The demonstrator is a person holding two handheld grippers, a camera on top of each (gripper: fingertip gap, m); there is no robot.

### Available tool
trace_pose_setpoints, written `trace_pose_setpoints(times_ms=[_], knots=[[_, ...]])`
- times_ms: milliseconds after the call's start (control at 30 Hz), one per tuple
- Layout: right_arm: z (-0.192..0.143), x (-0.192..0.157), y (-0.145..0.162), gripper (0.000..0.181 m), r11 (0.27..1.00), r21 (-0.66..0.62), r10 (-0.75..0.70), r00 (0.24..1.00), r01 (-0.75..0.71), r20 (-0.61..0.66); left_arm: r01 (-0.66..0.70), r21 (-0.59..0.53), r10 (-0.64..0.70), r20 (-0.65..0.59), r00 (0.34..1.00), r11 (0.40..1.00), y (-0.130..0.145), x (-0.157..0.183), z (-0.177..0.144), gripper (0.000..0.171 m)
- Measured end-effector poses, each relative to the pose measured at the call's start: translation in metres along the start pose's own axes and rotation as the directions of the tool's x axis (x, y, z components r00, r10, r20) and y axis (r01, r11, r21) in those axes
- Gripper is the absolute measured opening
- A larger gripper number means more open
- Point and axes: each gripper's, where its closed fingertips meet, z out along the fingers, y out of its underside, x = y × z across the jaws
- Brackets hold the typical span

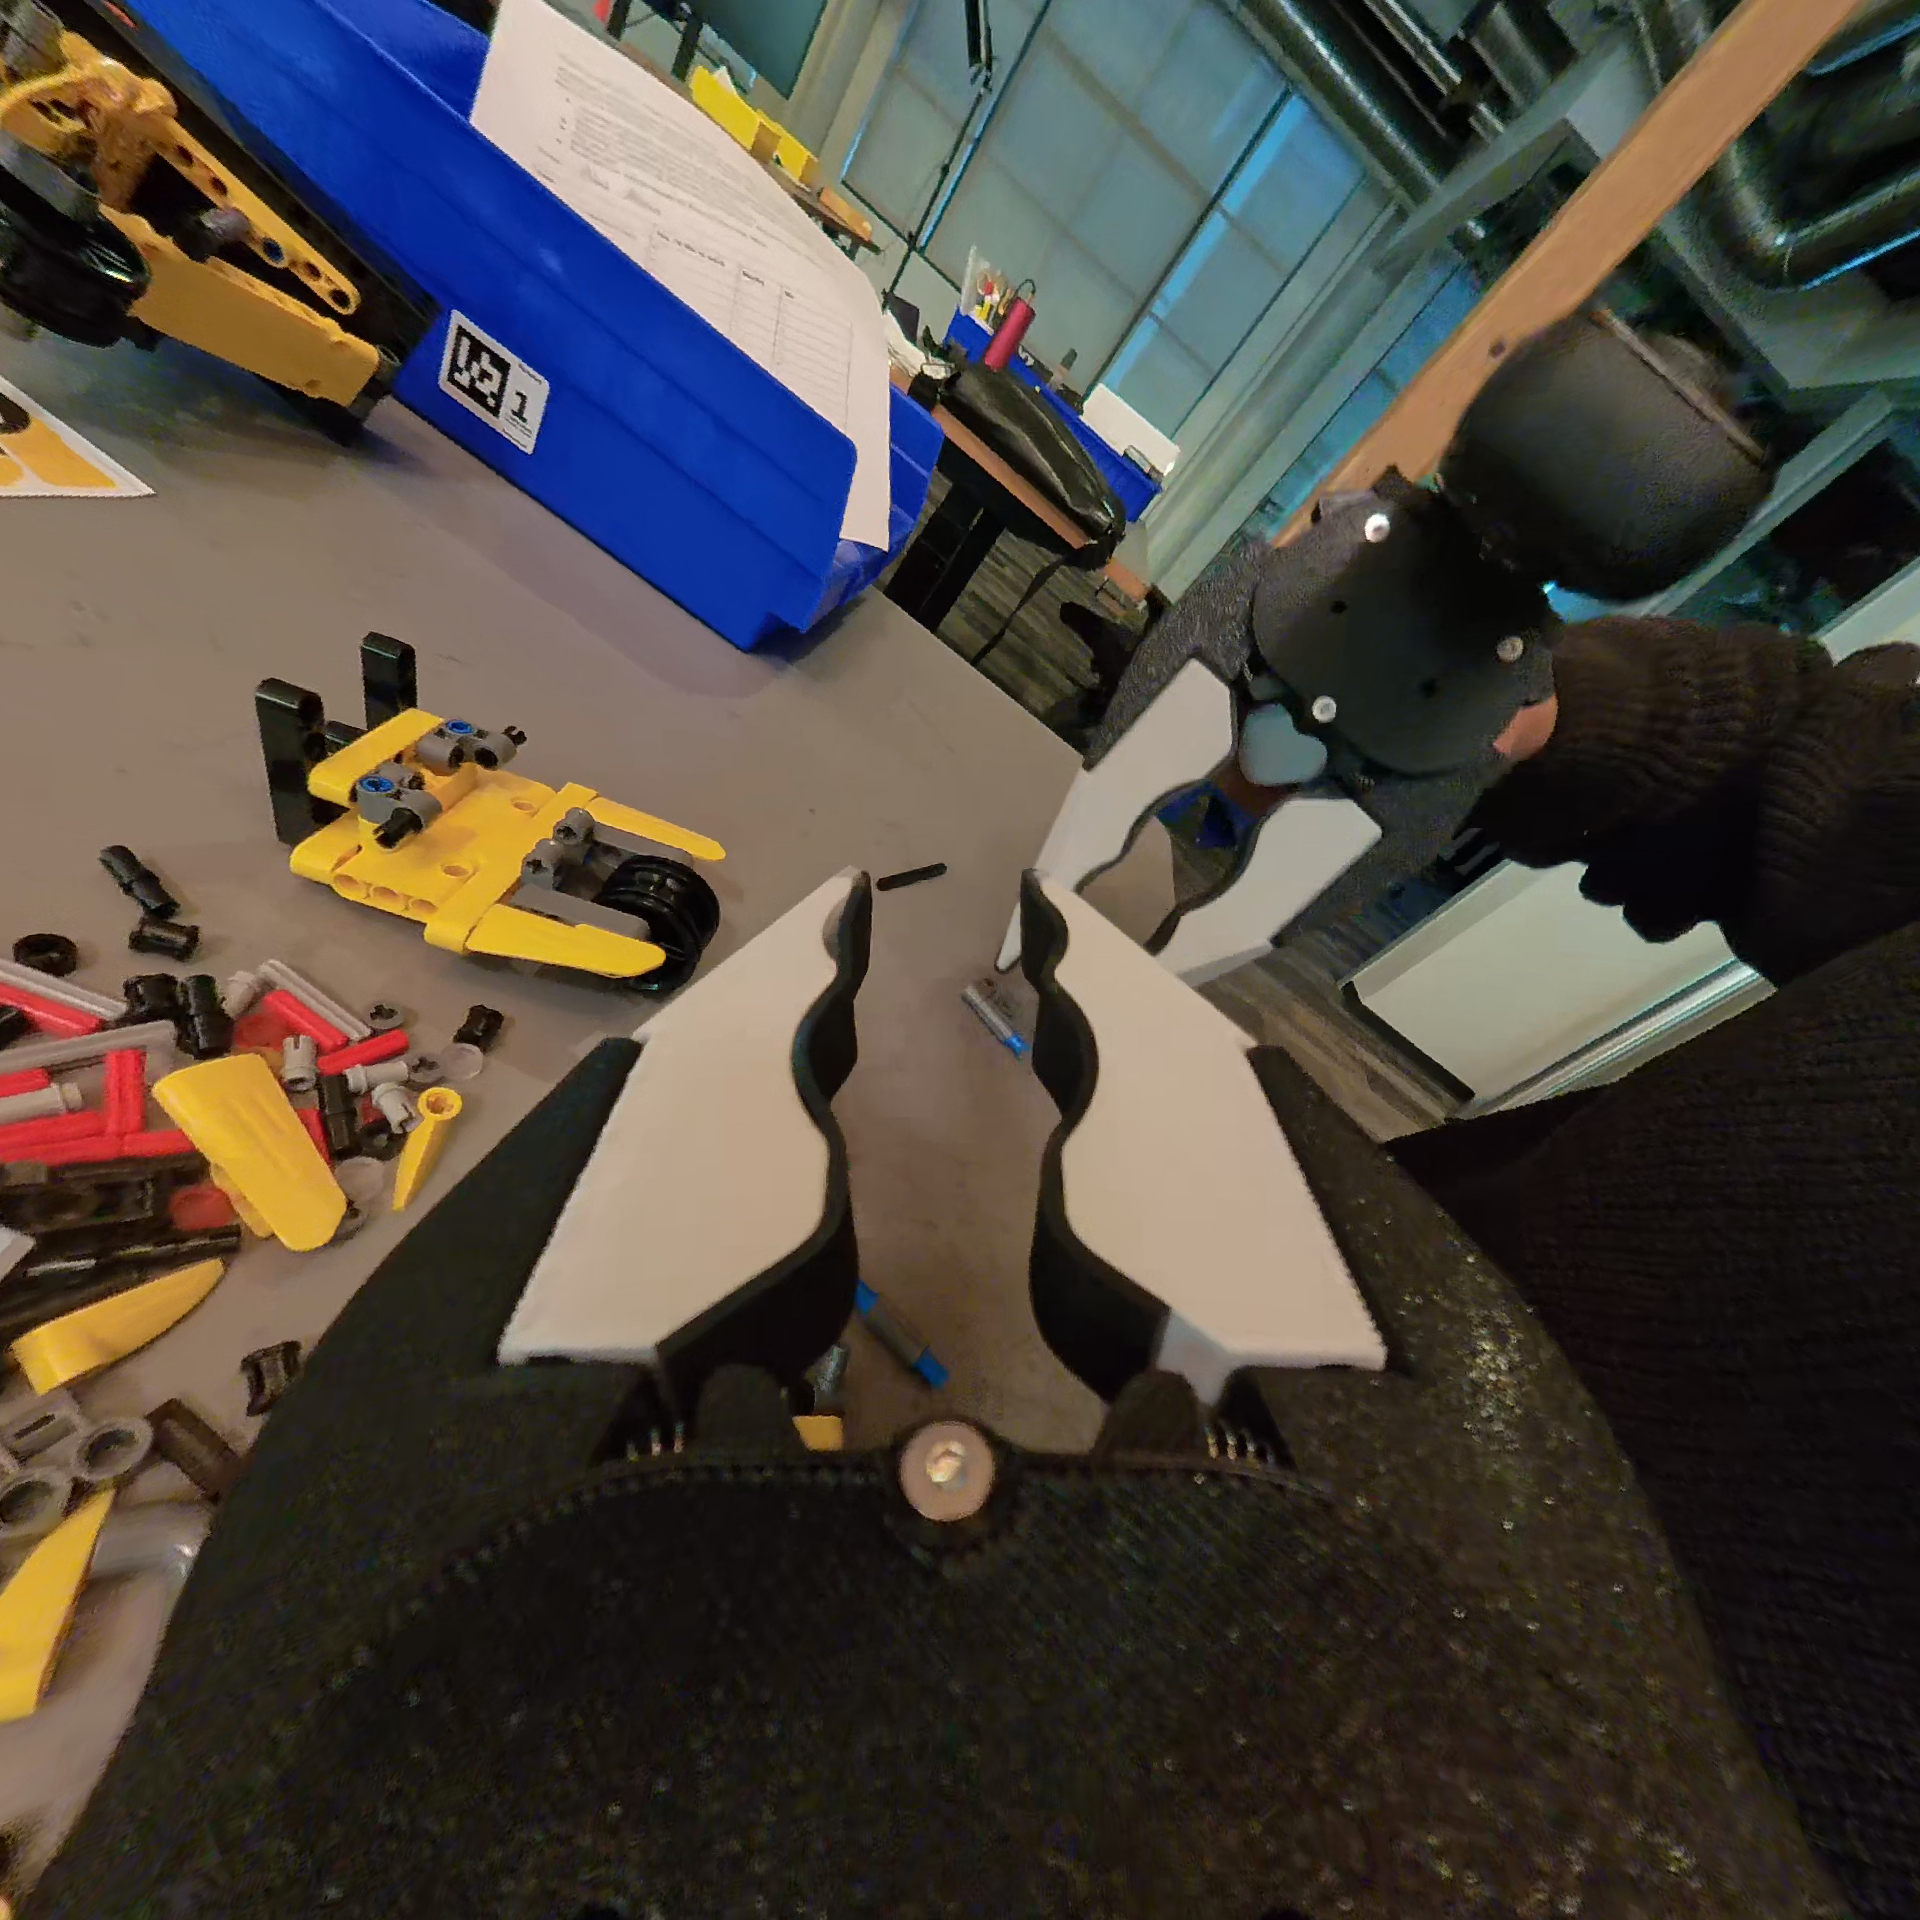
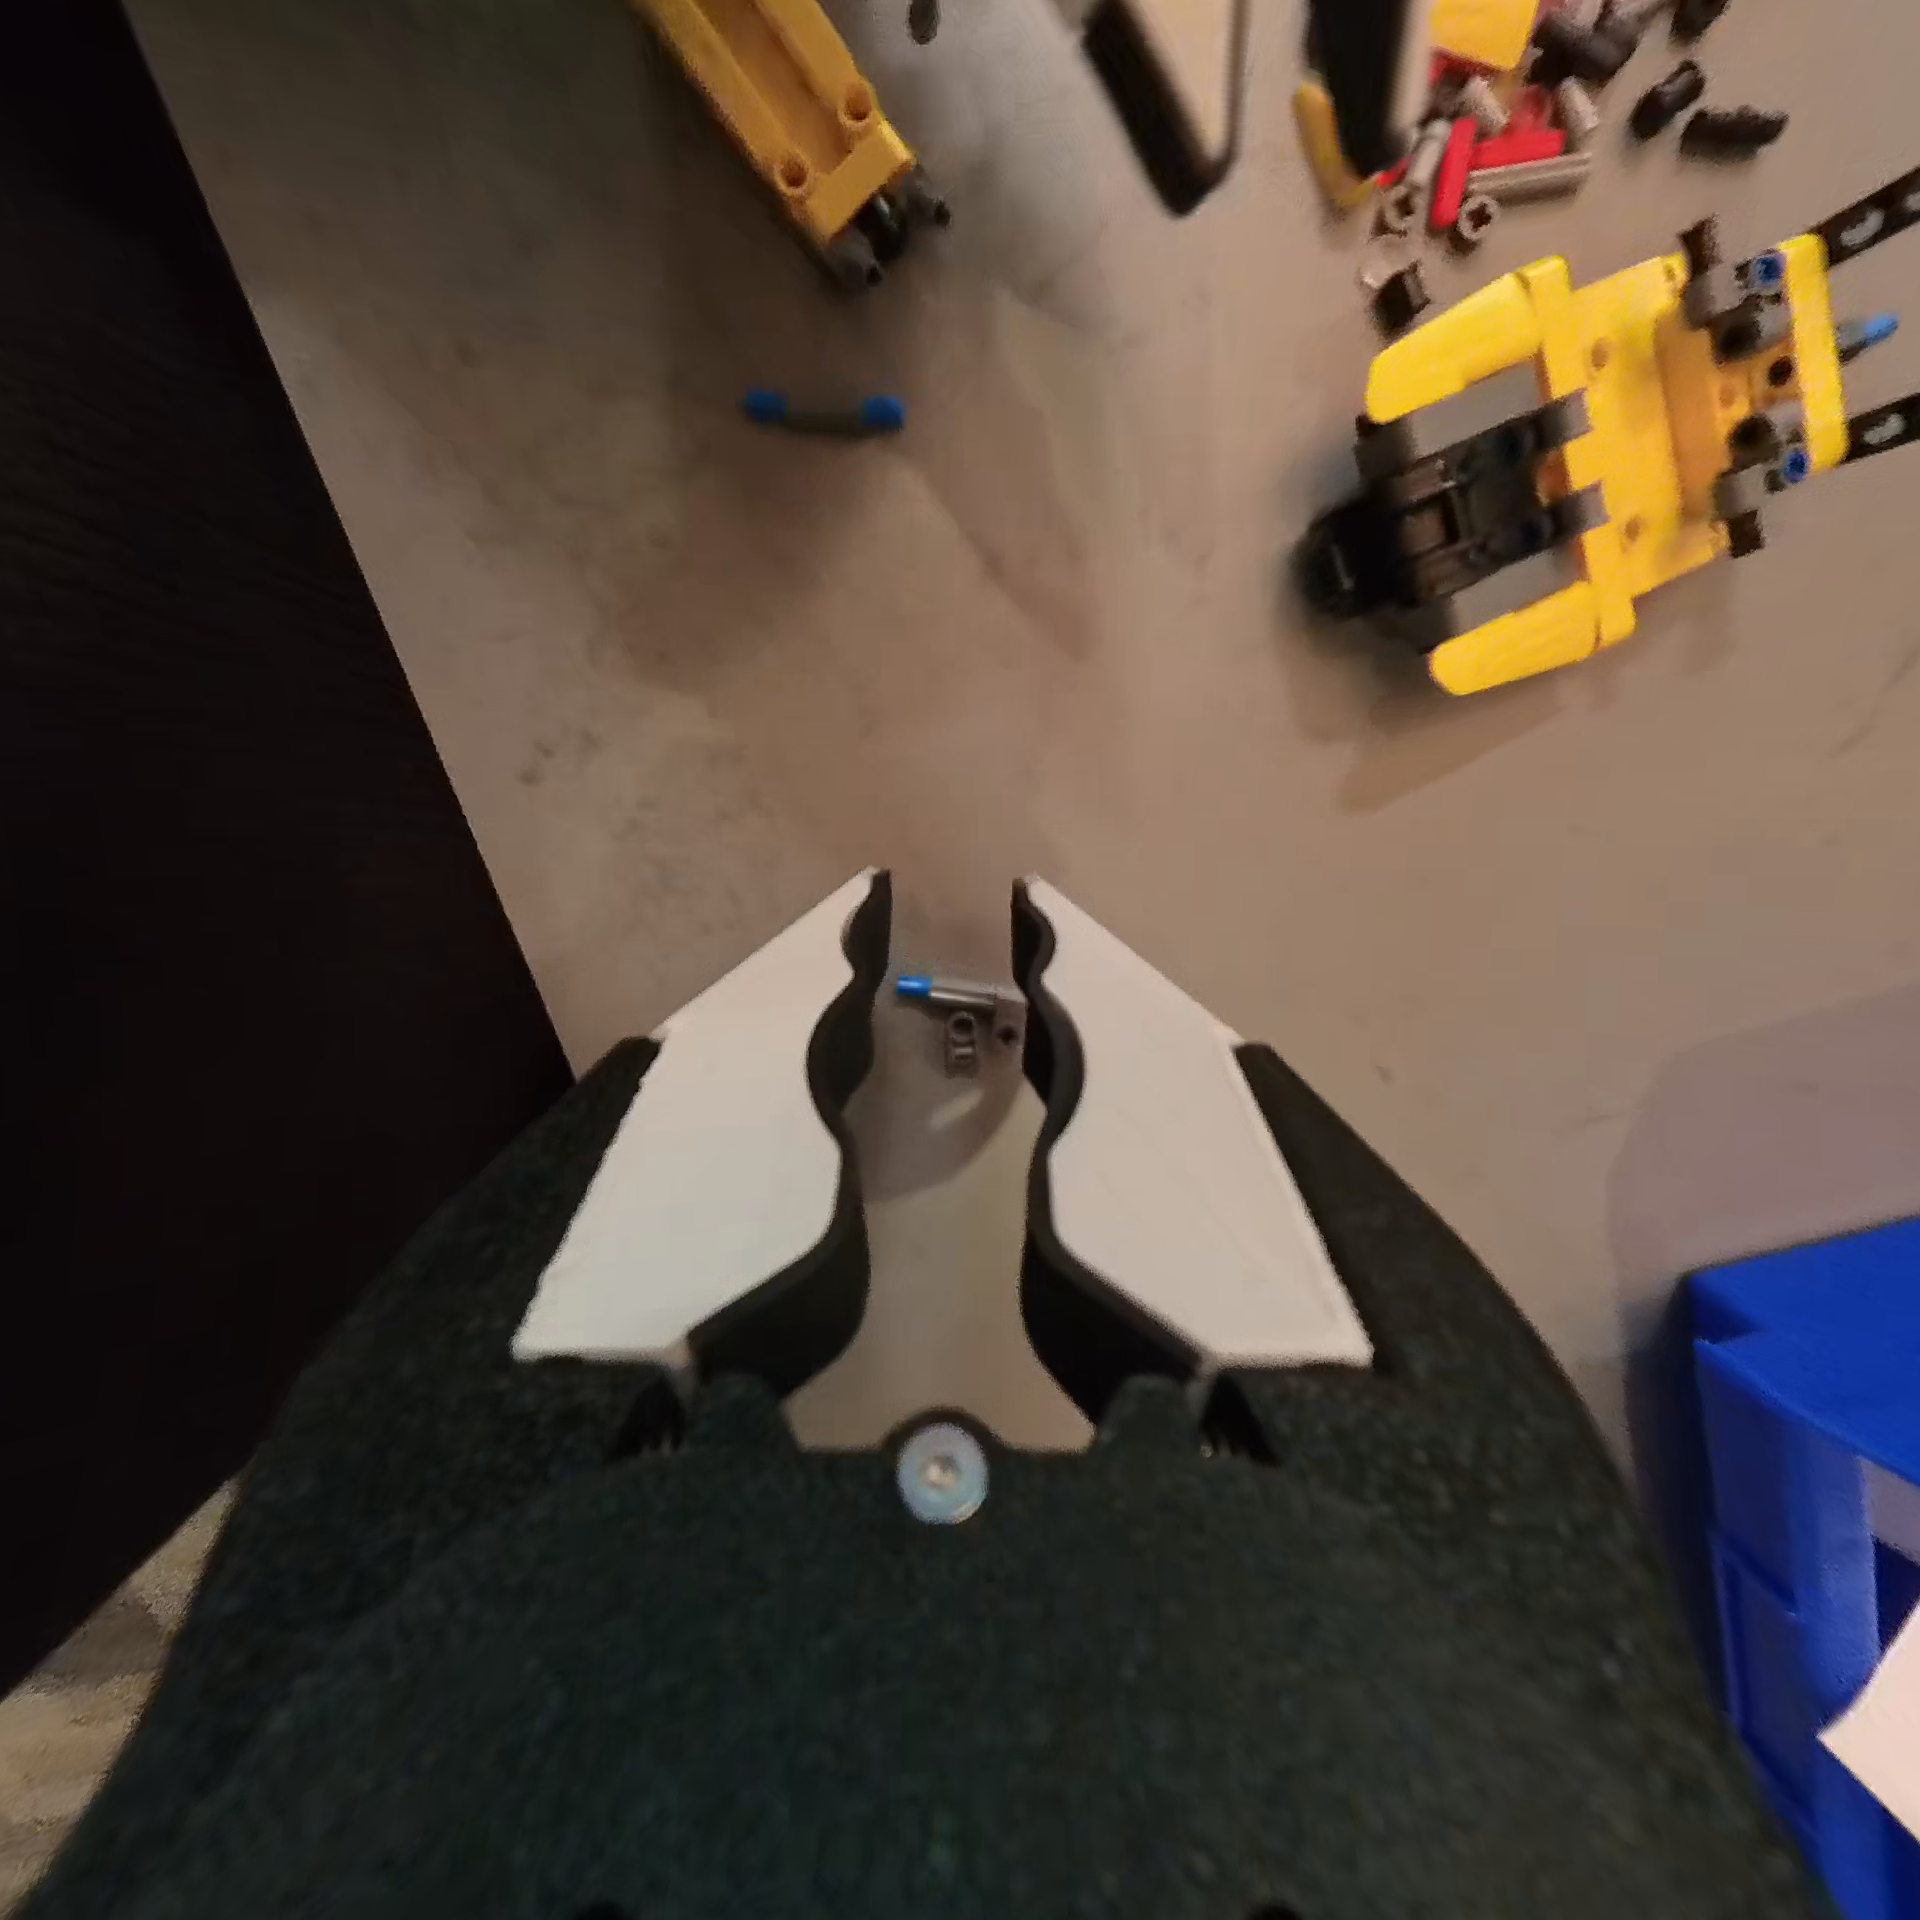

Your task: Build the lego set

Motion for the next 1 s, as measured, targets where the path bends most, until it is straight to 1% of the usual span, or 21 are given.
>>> trace_pose_setpoints(times_ms=[100, 233, 300, 367, 400, 467, 500, 567, 633, 767, 833, 1000], knots=[[0.006, -0.007, -0.003, 0.023, 1.000, 0.010, -0.009, 1.000, 0.009, 0.017, 0.006, 0.016, -0.006, -0.001, 1.000, 1.000, -0.002, -0.001, -0.002, 0.024], [0.019, -0.030, -0.022, 0.023, 0.997, 0.079, -0.025, 0.996, 0.018, 0.088, 0.015, 0.033, -0.015, -0.003, 1.000, 0.999, -0.005, -0.001, -0.003, 0.025], [0.028, -0.033, -0.018, 0.023, 0.998, 0.024, -0.060, 0.995, 0.058, 0.076, 0.017, 0.039, -0.017, -0.002, 1.000, 0.999, -0.006, -0.002, -0.004, 0.025], [0.028, -0.023, -0.007, 0.022, 0.995, -0.039, -0.087, 0.996, 0.087, 0.022, 0.018, 0.043, -0.018, 0.000, 1.000, 0.999, -0.006, -0.002, -0.005, 0.025], [0.023, -0.015, -0.002, 0.020, 0.996, -0.050, -0.076, 0.997, 0.076, -0.007, 0.017, 0.044, -0.017, 0.001, 1.000, 0.999, -0.007, -0.002, -0.005, 0.025], [0.009, -0.002, 0.008, 0.003, 0.999, -0.040, 0.004, 0.999, -0.005, -0.033, 0.016, 0.041, -0.016, 0.002, 1.000, 0.999, -0.006, -0.002, -0.005, 0.026], [0.004, 0.003, 0.013, 0.001, 0.997, -0.034, 0.061, 0.997, -0.062, -0.038, 0.018, 0.042, -0.018, -0.001, 1.000, 0.999, -0.006, -0.002, -0.005, 0.026], [-0.001, 0.000, 0.021, 0.000, 0.987, -0.017, 0.159, 0.987, -0.159, -0.002, 0.026, 0.040, -0.025, -0.012, 1.000, 0.999, -0.006, -0.001, -0.005, 0.026], [0.001, -0.005, 0.024, 0.005, 0.975, 0.010, 0.221, 0.975, -0.221, 0.014, 0.030, 0.036, -0.030, -0.020, 0.999, 0.999, -0.005, 0.000, -0.004, 0.026], [0.012, 0.001, 0.037, 0.025, 0.971, -0.010, 0.237, 0.969, -0.239, -0.069, 0.023, 0.035, -0.023, -0.013, 1.000, 0.999, -0.005, 0.000, -0.004, 0.026], [0.018, -0.001, 0.040, 0.029, 0.968, -0.009, 0.248, 0.967, -0.249, -0.061, 0.018, 0.035, -0.017, -0.009, 1.000, 0.999, -0.005, 0.000, -0.004, 0.026], [0.020, 0.001, 0.035, 0.031, 0.965, 0.066, 0.258, 0.964, -0.254, -0.067, -0.008, 0.025, 0.008, 0.007, 1.000, 1.000, -0.003, 0.000, -0.002, 0.026]])
